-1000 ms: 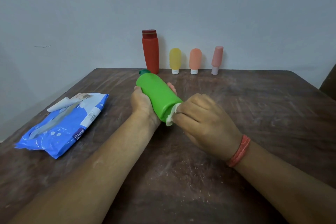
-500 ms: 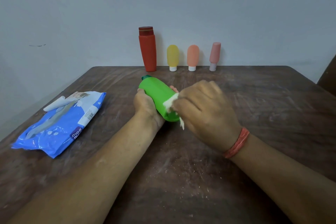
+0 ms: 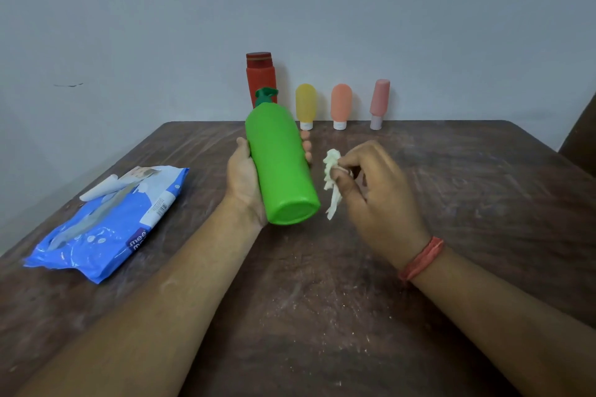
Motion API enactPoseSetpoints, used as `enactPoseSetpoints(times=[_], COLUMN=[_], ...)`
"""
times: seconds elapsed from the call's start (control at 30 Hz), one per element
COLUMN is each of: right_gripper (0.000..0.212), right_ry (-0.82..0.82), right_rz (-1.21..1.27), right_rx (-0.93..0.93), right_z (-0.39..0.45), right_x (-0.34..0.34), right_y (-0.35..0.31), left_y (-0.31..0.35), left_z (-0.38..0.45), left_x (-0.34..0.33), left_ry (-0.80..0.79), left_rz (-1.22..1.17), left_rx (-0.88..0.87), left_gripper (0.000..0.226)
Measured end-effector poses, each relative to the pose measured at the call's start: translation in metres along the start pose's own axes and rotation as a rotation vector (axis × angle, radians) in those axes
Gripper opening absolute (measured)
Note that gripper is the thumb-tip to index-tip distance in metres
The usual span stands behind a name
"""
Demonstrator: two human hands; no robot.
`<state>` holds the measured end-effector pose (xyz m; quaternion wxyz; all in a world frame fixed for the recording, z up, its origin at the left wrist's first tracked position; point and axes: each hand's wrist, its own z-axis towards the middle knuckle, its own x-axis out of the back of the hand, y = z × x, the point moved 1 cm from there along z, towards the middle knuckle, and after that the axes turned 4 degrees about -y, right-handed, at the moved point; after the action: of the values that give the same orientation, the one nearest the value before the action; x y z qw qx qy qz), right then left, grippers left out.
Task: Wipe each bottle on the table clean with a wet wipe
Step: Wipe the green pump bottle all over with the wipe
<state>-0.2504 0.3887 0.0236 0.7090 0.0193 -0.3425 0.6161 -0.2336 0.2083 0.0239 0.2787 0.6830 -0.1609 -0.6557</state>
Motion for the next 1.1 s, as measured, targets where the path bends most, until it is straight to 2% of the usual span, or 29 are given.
enactPoseSetpoints(times=[0.1, 0.23, 0.4, 0.6, 0.67, 0.8, 0.97, 1.1], right_gripper=[0.007, 0.008, 0.019, 0.022, 0.021, 0.015, 0.016, 0.012], right_ry=[-0.057, -0.090, -0.019, 0.111, 0.123, 0.098, 0.058, 0.042], right_rz=[0.185, 0.440, 0.588, 0.703, 0.710, 0.730, 0.758, 0.779], right_rx=[-0.200, -0.349, -0.365, -0.315, -0.288, -0.234, -0.241, -0.243], right_z=[-0.001, -0.002, 0.002, 0.010, 0.010, 0.007, 0.005, 0.002], right_x=[-0.005, -0.009, -0.010, -0.005, -0.003, 0.001, 0.008, 0.012], right_y=[0.007, 0.013, 0.015, 0.011, 0.009, 0.006, 0.013, 0.017], left_y=[-0.007, -0.013, -0.012, -0.014, -0.014, -0.007, -0.005, -0.008], left_z=[0.001, 0.003, 0.002, 0.000, -0.002, -0.001, -0.008, -0.014], left_x=[-0.003, 0.000, -0.001, -0.010, -0.011, -0.007, -0.009, -0.004], left_ry=[-0.038, -0.059, -0.185, -0.235, -0.200, -0.024, 0.015, 0.072], left_rz=[0.169, 0.304, 0.386, 0.513, 0.549, 0.631, 0.709, 0.752], left_rx=[-0.025, -0.077, -0.115, -0.177, -0.216, -0.292, -0.288, -0.294], left_gripper=[0.093, 0.081, 0.071, 0.052, 0.047, 0.040, 0.046, 0.038])
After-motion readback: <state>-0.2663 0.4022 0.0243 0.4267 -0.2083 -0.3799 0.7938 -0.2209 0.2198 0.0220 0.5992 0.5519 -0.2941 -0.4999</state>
